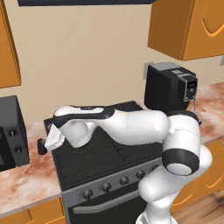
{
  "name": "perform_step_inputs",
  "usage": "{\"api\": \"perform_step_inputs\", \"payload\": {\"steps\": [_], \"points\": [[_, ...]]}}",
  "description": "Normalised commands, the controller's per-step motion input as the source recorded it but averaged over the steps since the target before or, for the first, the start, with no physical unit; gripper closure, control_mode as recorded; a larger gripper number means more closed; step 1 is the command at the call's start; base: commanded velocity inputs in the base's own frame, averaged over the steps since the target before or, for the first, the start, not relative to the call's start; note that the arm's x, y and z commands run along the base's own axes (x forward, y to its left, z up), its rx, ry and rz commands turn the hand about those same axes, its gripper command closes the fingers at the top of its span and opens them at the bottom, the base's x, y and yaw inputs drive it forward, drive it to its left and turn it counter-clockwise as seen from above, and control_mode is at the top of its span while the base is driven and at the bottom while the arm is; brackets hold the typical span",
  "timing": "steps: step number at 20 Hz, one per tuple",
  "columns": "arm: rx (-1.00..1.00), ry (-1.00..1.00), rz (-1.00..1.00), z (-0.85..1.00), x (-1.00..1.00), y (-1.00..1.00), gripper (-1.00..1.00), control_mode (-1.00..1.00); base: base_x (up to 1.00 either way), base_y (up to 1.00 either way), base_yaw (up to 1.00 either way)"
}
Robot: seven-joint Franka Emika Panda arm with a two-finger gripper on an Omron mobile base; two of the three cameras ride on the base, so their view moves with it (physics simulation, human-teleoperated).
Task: Collect the paprika, ketchup, and shaker from the cabinet and place them next to the stove.
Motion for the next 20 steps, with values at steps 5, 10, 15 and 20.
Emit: {"api": "perform_step_inputs", "payload": {"steps": [5, 10, 15, 20], "points": [[-0.17, 0.15, -0.22, 0.77, -0.7, -0.39, -1.0, -1.0, 0.0, 0.0, 0.0], [-0.27, 0.25, -0.19, 0.86, -0.34, -0.4, -1.0, -1.0, 0.0, 0.0, 0.0], [-0.26, 0.21, -0.09, 0.79, -0.06, -0.68, -1.0, -1.0, 0.0, 0.0, 0.0], [-0.12, 0.15, -0.04, 0.33, 0.0, -0.93, -1.0, -1.0, 0.0, 0.0, 0.0]]}}
